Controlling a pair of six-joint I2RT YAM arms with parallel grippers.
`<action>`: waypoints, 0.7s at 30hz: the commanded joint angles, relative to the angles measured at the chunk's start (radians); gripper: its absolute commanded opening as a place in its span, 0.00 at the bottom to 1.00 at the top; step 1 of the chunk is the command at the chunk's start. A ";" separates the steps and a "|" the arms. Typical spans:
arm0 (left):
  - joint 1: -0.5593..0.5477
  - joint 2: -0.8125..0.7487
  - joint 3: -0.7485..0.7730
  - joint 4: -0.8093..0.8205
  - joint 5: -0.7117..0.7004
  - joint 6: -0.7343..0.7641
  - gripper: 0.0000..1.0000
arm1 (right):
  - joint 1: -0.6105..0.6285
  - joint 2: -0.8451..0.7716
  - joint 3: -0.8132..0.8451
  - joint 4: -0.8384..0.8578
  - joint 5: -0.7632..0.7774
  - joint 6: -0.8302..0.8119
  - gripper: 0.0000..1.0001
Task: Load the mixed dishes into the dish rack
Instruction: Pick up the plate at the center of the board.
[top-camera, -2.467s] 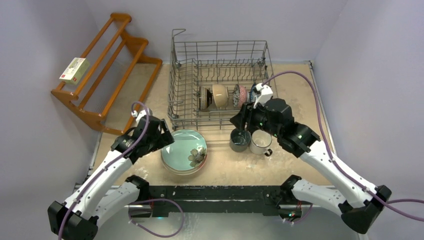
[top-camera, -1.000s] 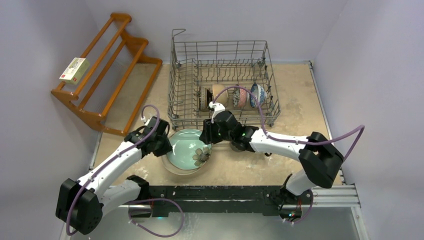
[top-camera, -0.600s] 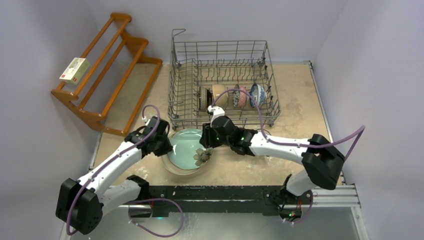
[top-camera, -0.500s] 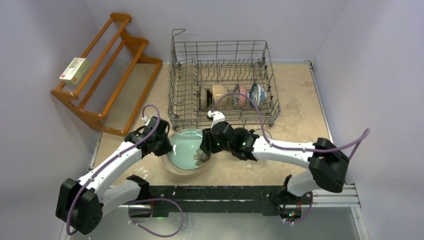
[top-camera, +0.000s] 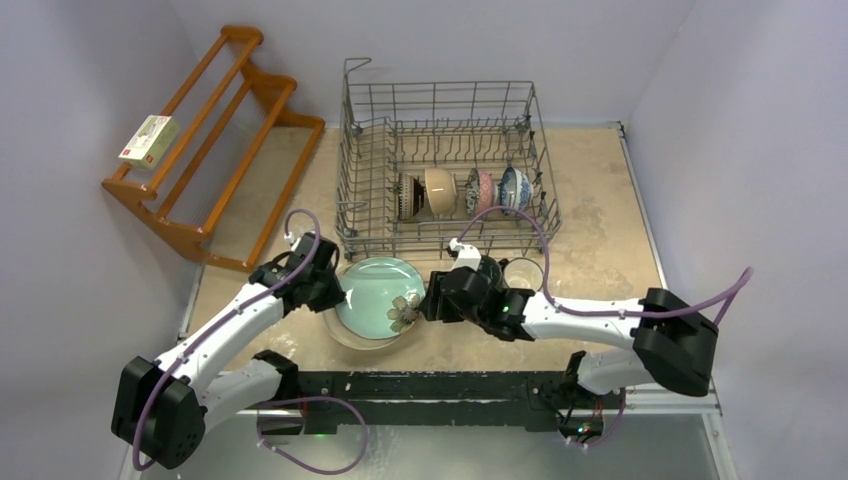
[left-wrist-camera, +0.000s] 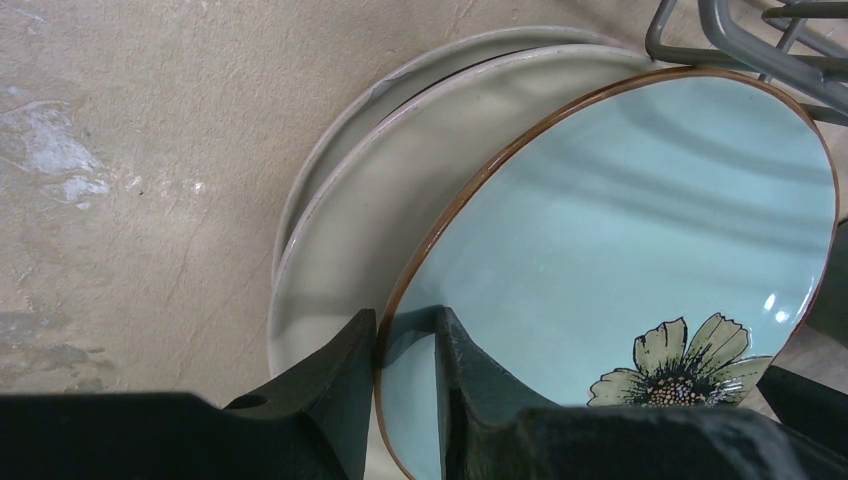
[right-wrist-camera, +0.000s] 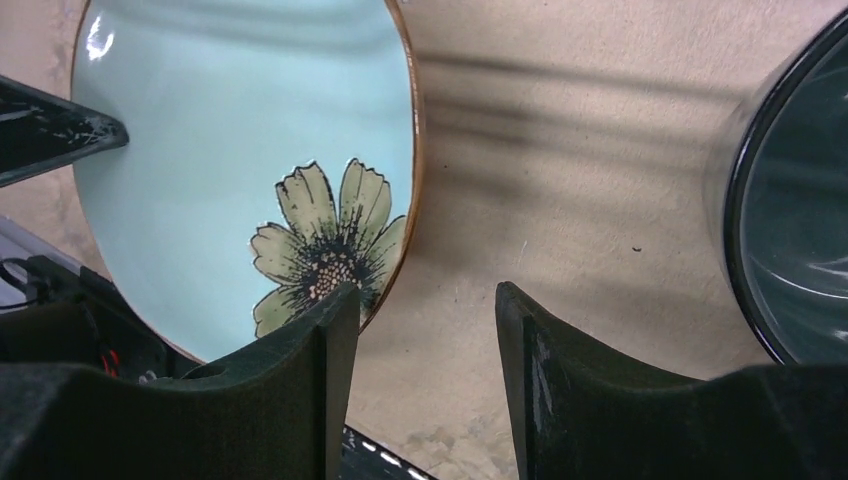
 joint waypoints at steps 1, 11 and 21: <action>0.003 0.002 -0.016 0.027 -0.005 0.017 0.23 | -0.001 0.026 -0.026 0.139 0.017 0.110 0.55; 0.003 0.015 -0.018 0.043 0.025 0.033 0.16 | -0.001 0.123 -0.032 0.280 -0.019 0.189 0.53; 0.003 0.043 -0.021 0.070 0.072 0.059 0.10 | -0.001 0.157 -0.058 0.368 -0.027 0.214 0.40</action>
